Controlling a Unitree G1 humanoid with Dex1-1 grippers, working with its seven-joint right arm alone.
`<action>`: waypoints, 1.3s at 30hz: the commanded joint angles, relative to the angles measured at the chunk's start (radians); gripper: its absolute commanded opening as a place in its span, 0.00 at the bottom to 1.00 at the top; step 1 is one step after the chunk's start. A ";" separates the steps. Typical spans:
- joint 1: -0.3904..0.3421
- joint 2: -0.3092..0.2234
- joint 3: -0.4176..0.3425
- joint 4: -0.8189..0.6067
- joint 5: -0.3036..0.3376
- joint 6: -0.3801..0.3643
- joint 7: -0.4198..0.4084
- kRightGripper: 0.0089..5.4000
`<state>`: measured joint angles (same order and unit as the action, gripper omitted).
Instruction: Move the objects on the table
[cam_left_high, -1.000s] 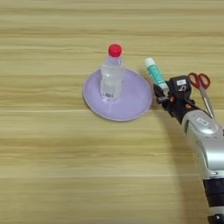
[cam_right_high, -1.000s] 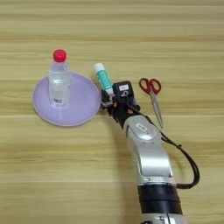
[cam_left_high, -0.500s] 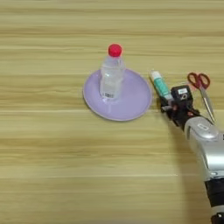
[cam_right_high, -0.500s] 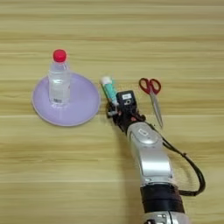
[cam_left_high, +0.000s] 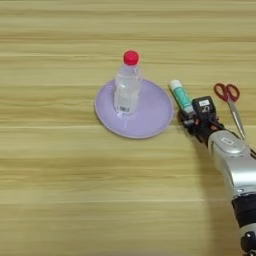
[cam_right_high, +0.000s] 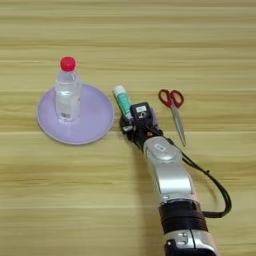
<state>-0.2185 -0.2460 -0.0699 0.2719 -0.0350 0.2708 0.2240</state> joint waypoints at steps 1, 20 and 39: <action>-0.051 -0.024 -0.009 -0.031 -0.005 -0.018 -0.020 0.52; -0.048 0.013 -0.057 -0.130 0.057 -0.035 -0.049 0.89; -0.075 0.055 -0.096 -0.164 0.068 -0.319 -0.144 1.00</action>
<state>-0.2173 -0.1907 -0.1377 0.1603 0.0079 0.0575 0.0983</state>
